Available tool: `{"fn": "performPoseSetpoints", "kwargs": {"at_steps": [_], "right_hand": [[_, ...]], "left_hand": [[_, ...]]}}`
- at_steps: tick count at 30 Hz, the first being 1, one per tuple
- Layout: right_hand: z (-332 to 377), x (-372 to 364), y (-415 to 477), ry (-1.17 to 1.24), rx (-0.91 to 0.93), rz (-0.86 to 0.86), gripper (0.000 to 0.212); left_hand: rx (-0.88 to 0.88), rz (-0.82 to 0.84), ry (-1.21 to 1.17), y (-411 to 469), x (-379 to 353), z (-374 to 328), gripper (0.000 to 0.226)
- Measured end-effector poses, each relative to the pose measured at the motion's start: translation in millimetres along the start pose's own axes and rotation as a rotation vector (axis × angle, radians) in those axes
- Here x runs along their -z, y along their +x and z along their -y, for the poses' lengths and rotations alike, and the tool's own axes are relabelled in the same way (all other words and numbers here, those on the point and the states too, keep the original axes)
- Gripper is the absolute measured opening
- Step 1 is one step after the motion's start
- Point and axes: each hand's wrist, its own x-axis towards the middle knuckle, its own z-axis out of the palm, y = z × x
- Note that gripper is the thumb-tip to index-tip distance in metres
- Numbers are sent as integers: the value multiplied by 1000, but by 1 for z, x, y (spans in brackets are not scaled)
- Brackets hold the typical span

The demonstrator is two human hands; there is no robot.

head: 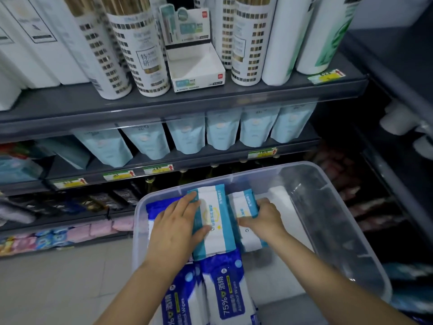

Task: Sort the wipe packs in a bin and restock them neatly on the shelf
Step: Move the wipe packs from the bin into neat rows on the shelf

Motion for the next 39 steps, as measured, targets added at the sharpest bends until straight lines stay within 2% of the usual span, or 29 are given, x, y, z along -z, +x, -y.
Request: {"fn": "performPoseSetpoints", "kwargs": {"at_steps": [8, 12, 15, 17, 20, 23, 25, 28, 32, 34, 36, 39], "right_hand": [[4, 6, -4, 143, 55, 87, 58], [7, 43, -5, 247, 82, 22, 57], [14, 77, -14, 391, 106, 49, 51], [23, 92, -22, 468, 161, 103, 50], [42, 100, -34, 489, 313, 192, 53], [62, 97, -43, 335, 470, 277, 62], [71, 93, -43, 232, 543, 296, 67], [75, 87, -36, 169, 599, 323, 68], [53, 78, -11, 296, 393, 247, 36], [31, 69, 6, 173, 238, 186, 43], [10, 57, 17, 62, 101, 210, 53], [-7, 37, 22, 84, -61, 256, 68]], "left_hand": [[52, 6, -37, -4, 2, -7, 60], [68, 25, -2, -2, 8, -9, 61], [32, -37, 47, 1, 13, -17, 60], [83, -61, -153, 6, 22, -35, 63], [270, 49, -752, 17, 40, -69, 69], [319, 52, -1172, 27, 46, -84, 51], [396, 26, -1317, 29, 48, -84, 46], [460, -53, -1365, 27, 49, -74, 47], [629, -223, -1326, 18, 49, -53, 29], [699, -284, -1304, 12, 49, -43, 20], [740, -321, -1293, 5, 49, -35, 17], [774, -357, -1297, -4, 47, -29, 15]]}}
